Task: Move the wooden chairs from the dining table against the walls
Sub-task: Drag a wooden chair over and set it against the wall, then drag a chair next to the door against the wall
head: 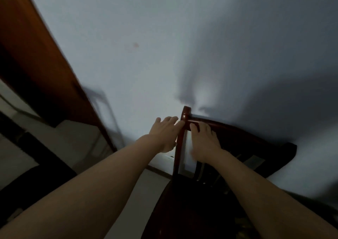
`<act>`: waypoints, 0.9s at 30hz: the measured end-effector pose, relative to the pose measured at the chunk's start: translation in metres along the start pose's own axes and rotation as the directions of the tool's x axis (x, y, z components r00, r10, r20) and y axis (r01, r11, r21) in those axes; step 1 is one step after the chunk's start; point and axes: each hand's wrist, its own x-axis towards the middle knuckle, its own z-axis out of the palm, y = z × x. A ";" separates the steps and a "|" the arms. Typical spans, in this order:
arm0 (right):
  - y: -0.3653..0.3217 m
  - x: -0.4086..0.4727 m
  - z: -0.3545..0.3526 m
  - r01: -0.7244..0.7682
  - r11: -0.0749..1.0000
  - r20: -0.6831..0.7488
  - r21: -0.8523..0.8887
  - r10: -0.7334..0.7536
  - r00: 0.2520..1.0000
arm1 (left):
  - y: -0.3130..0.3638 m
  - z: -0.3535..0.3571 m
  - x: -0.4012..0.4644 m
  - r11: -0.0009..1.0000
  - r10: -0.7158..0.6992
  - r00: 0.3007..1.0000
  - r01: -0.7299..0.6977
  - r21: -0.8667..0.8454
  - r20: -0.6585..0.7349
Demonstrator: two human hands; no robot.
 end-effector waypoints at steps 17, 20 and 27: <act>-0.323 -0.042 0.016 0.330 0.942 -0.016 -0.064 -0.332 0.943 | -0.237 0.026 -0.273 0.912 -0.403 0.915 0.402 -0.078 0.002; -0.370 -0.049 0.022 0.383 0.922 -0.019 -0.053 -0.384 0.923 | -0.272 0.035 -0.315 0.879 -0.465 0.885 0.465 -0.105 0.022; -0.447 -0.033 0.026 0.460 0.884 -0.036 -0.079 -0.464 0.885 | -0.339 0.055 -0.359 0.822 -0.544 0.835 0.550 -0.146 0.081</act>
